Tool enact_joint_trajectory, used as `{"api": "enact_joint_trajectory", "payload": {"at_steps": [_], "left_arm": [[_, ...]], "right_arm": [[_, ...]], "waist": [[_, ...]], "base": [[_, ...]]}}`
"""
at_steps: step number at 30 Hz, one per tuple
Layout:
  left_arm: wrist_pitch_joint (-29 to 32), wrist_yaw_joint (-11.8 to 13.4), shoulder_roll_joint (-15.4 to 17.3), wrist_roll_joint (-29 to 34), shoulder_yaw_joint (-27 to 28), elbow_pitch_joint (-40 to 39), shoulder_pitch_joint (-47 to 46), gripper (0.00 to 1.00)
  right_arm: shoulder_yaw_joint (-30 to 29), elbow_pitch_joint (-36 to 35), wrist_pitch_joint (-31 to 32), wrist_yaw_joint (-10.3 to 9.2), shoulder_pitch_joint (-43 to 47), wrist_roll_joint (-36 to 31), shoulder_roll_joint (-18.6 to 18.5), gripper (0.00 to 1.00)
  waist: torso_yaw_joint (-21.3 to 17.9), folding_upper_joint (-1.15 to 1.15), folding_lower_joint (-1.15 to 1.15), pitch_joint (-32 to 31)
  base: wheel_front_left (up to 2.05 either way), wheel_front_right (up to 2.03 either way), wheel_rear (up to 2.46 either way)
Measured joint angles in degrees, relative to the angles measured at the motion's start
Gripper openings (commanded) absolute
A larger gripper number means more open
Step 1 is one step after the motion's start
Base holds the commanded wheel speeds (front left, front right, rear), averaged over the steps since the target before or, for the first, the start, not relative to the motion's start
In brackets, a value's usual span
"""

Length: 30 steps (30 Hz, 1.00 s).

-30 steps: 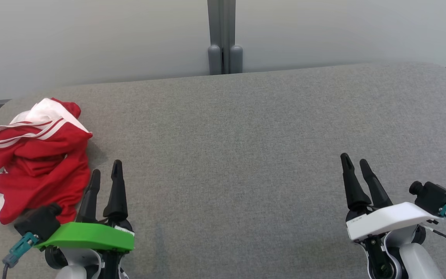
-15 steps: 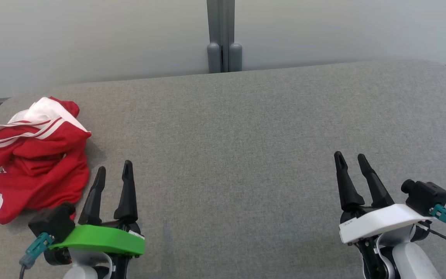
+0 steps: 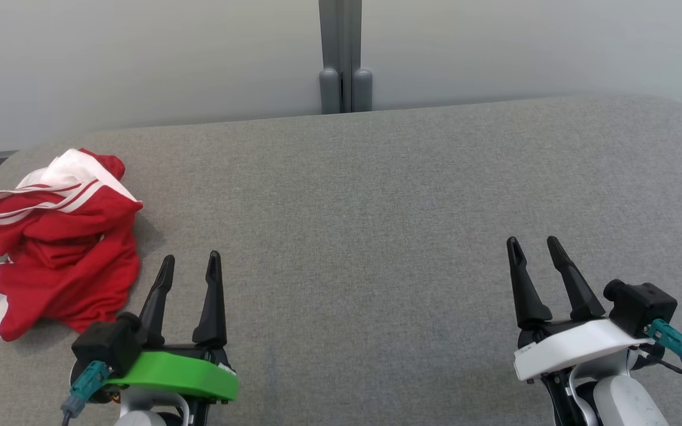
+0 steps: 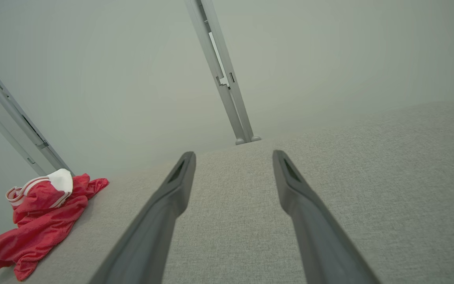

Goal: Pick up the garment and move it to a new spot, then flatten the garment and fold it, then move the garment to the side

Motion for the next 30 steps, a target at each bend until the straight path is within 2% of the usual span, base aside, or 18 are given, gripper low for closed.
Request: {"api": "enact_joint_trajectory", "payload": {"at_steps": [30], "left_arm": [[-3.65, -0.34, 0.02, 12.35, -1.42, 0.58, 0.59, 1.0]], "right_arm": [[0.34, 0.34, -3.24, 0.09, 0.22, -11.57, 0.3, 1.0]], "waist": [[-0.06, 0.0, 0.0, 1.09]], "base": [[0.0, 0.0, 0.0]]}}
